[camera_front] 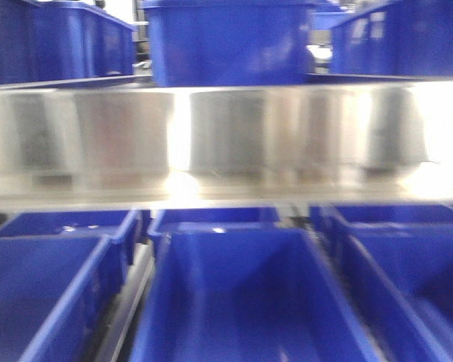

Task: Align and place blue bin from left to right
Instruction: 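Back away from the shelf holding the bin with both grippers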

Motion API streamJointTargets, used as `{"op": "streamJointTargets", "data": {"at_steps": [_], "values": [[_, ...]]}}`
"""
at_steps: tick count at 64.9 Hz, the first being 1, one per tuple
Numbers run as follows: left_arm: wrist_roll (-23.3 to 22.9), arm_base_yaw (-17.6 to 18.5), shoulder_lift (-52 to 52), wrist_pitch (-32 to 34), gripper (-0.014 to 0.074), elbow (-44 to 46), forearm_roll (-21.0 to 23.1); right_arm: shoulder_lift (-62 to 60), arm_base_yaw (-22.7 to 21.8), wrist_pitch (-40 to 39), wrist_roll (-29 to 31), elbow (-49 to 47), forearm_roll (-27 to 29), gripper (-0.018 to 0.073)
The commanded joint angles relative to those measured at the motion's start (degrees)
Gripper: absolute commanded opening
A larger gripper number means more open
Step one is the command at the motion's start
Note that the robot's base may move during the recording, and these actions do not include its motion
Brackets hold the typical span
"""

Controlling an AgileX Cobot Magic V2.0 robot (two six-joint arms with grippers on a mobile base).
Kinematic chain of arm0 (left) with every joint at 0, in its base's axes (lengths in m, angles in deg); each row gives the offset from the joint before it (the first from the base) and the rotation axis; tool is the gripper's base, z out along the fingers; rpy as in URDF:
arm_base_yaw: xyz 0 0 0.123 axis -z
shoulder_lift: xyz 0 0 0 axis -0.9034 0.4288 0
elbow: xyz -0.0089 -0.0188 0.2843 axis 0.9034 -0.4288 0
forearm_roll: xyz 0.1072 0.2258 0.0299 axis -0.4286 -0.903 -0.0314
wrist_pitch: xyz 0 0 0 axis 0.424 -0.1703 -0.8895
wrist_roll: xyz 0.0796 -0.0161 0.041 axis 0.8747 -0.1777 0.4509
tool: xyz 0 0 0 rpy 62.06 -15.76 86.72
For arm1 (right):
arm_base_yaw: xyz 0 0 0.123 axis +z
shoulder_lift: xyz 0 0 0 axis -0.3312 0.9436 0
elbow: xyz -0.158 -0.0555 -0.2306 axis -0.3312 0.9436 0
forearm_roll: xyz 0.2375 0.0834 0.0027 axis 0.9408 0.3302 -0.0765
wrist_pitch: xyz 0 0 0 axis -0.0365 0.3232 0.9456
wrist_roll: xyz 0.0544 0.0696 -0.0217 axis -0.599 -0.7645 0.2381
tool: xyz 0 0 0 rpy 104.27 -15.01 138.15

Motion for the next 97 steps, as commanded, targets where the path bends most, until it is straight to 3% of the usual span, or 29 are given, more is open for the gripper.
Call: {"op": "streamJointTargets", "data": {"at_steps": [1,46,97], "values": [[1.24,0.33,-0.79,3.81,-0.0111,0.92,2.87,-1.44,0.29,-5.7,0.77,-0.68,2.19,-0.0066],[1.24,0.33,-0.79,12.57,-0.0111,0.92,2.85,-1.44,0.29,-5.7,0.77,-0.68,2.19,-0.0066],[1.24,0.33,-0.79,12.68,-0.0111,0.92,2.85,-1.44,0.29,-5.7,0.77,-0.68,2.19,-0.0066]]}}
